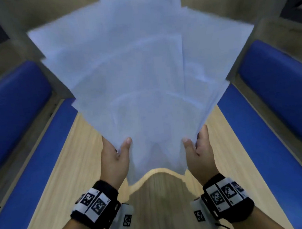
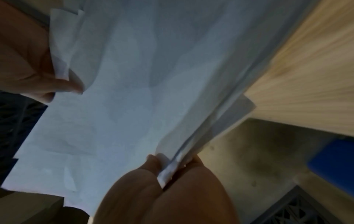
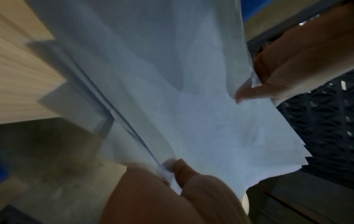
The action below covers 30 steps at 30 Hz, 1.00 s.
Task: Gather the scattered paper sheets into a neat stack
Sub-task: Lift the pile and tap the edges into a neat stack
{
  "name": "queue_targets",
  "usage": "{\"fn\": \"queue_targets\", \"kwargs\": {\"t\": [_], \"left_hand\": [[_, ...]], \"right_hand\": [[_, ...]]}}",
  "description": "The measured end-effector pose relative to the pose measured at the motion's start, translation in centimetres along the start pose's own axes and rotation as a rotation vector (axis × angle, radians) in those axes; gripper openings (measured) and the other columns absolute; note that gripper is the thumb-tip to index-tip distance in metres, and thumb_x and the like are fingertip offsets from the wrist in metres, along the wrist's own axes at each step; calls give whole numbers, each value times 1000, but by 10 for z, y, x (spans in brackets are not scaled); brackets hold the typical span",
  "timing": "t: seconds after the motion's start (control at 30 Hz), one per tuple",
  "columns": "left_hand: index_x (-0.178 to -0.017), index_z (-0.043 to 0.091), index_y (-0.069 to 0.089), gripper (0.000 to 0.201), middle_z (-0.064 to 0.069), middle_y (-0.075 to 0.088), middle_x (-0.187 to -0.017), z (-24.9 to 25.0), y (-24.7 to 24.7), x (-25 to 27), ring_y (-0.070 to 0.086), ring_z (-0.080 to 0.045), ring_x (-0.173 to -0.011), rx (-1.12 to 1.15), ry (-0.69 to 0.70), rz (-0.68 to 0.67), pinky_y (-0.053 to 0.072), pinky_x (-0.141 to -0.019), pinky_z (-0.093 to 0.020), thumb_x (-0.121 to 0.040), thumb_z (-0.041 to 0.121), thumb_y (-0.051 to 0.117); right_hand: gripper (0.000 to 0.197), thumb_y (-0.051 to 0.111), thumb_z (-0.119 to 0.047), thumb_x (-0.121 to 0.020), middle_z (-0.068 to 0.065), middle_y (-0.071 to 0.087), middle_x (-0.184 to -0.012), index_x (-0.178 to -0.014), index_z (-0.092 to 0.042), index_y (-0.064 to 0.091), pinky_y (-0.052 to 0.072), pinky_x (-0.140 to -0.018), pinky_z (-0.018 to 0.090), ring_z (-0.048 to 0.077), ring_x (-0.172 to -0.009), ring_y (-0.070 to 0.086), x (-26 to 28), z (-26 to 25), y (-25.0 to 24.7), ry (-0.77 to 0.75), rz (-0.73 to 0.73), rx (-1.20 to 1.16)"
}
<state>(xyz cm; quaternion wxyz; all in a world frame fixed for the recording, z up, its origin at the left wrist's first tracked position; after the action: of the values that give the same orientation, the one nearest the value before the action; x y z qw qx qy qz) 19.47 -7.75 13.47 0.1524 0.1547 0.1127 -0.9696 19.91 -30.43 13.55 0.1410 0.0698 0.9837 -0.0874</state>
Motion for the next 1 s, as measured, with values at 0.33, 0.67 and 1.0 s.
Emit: {"fn": "queue_targets", "kwargs": {"t": [0.33, 0.67, 1.0], "left_hand": [[-138, 12, 44, 45, -1, 63, -129, -40, 9, 23, 61, -13, -118, 50, -240, -25, 49, -101, -43, -94, 6, 53], [-112, 10, 66, 42, 5, 77, -102, -35, 3, 12, 73, -10, -91, 192, -320, -132, 56, -69, -22, -73, 8, 79], [-121, 15, 56, 43, 5, 71, -105, -25, 5, 0, 68, -11, -95, 360, -286, -112, 54, -71, -22, -81, 0, 53]], "right_hand": [[52, 54, -24, -86, 6, 55, -135, -136, -16, 41, 41, -106, 51, 21, -127, 51, 16, 34, 1, 245, 128, -89], [44, 82, -9, -67, -7, 72, -100, -104, -22, 63, 57, -77, 28, 2, -89, 70, 6, 29, -7, 252, 55, -182], [43, 57, 4, -75, -2, 65, -95, -99, -31, 53, 52, -72, 29, 7, -83, 65, -6, 17, -13, 162, 38, -252]]}}
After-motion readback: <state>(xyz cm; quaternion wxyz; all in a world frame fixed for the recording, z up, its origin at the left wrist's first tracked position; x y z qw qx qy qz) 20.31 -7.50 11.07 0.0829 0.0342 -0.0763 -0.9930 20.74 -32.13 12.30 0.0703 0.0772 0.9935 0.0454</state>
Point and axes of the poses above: each hand's wrist, its own x-axis away from the middle knuckle, its own y-axis out of the palm, z = x × y, the point moved 5 cm from there along -x, towards the middle knuckle
